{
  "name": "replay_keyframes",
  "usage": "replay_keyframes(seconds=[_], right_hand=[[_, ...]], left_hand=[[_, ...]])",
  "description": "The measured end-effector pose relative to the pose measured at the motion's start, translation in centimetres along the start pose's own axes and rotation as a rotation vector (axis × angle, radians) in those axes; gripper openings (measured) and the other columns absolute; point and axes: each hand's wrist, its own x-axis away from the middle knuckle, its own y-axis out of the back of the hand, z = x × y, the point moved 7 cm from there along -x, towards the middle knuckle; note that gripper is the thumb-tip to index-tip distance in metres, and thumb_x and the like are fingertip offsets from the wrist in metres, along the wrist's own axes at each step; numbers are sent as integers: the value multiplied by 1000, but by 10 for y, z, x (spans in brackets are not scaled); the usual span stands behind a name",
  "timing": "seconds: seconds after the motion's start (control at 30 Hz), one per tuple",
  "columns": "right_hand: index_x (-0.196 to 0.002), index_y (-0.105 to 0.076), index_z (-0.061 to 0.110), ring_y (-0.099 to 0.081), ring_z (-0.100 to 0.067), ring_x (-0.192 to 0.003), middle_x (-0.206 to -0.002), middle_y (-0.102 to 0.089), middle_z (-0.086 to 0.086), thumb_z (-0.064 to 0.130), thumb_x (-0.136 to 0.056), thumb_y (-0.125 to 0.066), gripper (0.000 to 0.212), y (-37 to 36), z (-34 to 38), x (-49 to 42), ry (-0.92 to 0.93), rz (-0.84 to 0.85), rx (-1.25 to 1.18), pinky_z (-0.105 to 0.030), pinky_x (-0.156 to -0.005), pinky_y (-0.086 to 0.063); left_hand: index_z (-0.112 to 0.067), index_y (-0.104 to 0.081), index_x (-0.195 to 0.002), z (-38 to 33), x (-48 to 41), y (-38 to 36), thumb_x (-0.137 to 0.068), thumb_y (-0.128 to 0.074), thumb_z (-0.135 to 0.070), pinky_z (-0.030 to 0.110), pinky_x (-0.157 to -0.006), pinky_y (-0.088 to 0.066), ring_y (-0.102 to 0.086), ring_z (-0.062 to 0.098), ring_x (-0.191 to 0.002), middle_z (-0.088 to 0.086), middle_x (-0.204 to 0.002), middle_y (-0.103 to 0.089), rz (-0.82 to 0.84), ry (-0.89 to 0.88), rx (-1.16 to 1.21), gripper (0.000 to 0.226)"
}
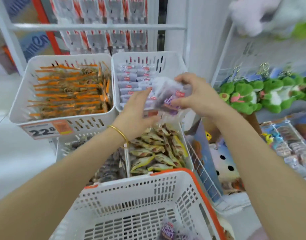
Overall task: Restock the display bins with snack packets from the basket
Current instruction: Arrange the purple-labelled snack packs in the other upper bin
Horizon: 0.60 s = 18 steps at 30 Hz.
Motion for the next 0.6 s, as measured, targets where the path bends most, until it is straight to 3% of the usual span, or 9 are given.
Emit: replay_keyframes(seconds=[0.1,0.2,0.27,0.4,0.5,0.6], right_hand=[[-119,-56,11,-55,-25,-105,-115,-59,-8,4,-69,-76,54,22,-17,-52,48,-34,347,-37,-91,-45],[-119,-56,17,-55,-27,-106,-117,-60,-7,10,-73,-71,49,7,-43,-80,57,115,617,-34,-84,-45],[-119,-55,18,-54,-27,-106,-117,-60,-5,10,-75,-68,47,-8,-59,-89,65,199,710,-33,-81,-45],[-121,-54,14,-51,-22,-113,-122,-56,-4,8,-80,-66,44,-36,-88,-93,0,399,620,-26,-87,-40],[-129,-49,13,-48,-19,-116,-131,-52,-4,14,-91,-52,38,-50,-101,-83,-140,585,531,-24,-90,-36],[-137,-45,10,-42,-20,-127,-141,-46,-6,11,-97,-38,40,-51,-96,-79,-173,601,555,-23,-93,-30]], left_hand=[[-10,-29,-144,7,-41,2,-93,-54,-25,25,-112,-13,-18,21,-142,8,-153,-22,-1,-34,-208,60],[-6,-33,-142,18,-67,-18,-98,-45,-26,28,-114,-10,-16,24,-143,12,-154,-20,111,-74,-370,51],[-3,-38,-139,26,-73,-30,-96,-35,-37,35,-114,-14,-19,27,-142,15,-152,-23,139,-71,-413,55],[-7,-45,-134,41,-75,-44,-81,-4,-54,43,-115,-21,-18,25,-143,14,-151,-28,156,-69,-460,82],[-9,-46,-134,41,-74,-44,-80,-3,-54,41,-114,-23,-22,23,-140,9,-150,-30,129,-52,-459,82],[-9,-48,-133,37,-72,-42,-82,-6,-52,37,-113,-23,-27,24,-137,9,-147,-35,109,-61,-456,79]])
